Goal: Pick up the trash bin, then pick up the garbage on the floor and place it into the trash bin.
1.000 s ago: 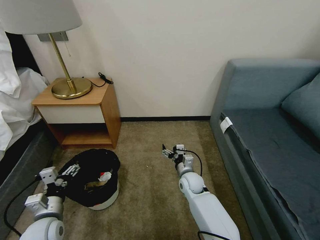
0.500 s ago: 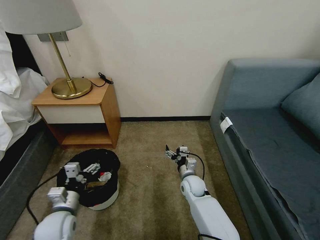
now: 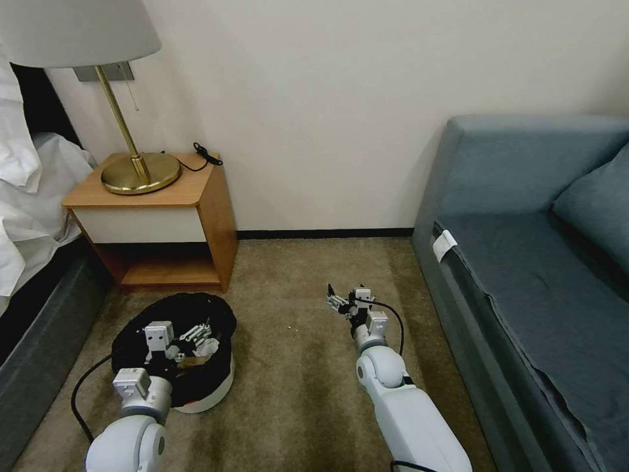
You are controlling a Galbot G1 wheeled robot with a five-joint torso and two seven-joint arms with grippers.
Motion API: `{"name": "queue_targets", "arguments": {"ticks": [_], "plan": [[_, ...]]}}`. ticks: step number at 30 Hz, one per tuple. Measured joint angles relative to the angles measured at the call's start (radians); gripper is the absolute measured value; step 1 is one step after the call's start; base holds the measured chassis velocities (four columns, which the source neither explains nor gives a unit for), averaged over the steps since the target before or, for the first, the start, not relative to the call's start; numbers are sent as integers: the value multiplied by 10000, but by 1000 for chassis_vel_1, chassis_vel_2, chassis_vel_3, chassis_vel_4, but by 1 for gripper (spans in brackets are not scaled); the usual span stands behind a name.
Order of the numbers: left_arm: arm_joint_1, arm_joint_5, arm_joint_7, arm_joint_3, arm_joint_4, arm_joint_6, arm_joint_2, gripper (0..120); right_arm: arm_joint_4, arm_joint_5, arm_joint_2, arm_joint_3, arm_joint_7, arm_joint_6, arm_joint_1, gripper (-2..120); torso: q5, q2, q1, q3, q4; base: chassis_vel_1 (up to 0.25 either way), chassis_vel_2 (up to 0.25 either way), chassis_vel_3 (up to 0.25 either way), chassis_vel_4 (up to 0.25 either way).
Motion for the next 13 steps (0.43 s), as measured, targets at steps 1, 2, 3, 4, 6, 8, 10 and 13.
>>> {"name": "queue_targets", "arguments": {"ticks": [1,2,3,4,6,8,10,13], "plan": [[0,-3,-3,-3,-2,1,0,100,0,0,0,-1,0,0,0,100,0,0,0,0,0,0,0,0,0],[0,-4,-4,-5,-3,1,0,100,0,0,0,-2,0,-1,0,100,0,-1,0,0,0,0,0,0,0],[0,-4,-4,-5,-3,1,0,100,0,0,0,-2,0,-1,0,100,0,-1,0,0,0,0,0,0,0],[1,-7,-5,-6,-4,2,0,100,-1,0,0,-2,0,-2,-1,100,0,0,0,0,0,0,0,0,0],[1,-7,-5,-7,-4,2,0,100,-1,0,-1,-2,0,-3,0,100,0,0,0,0,0,0,0,0,0],[1,-11,-8,-10,-5,2,0,100,-1,0,-1,-4,0,-6,0,100,0,0,0,0,0,0,0,0,0],[1,-13,-10,-11,-4,3,0,100,0,0,-1,-6,0,-8,1,100,0,0,0,0,0,0,0,0,0],[2,-18,-13,-13,-4,3,0,100,0,0,-1,-8,2,-11,2,100,0,0,0,0,0,0,0,0,0]]}}
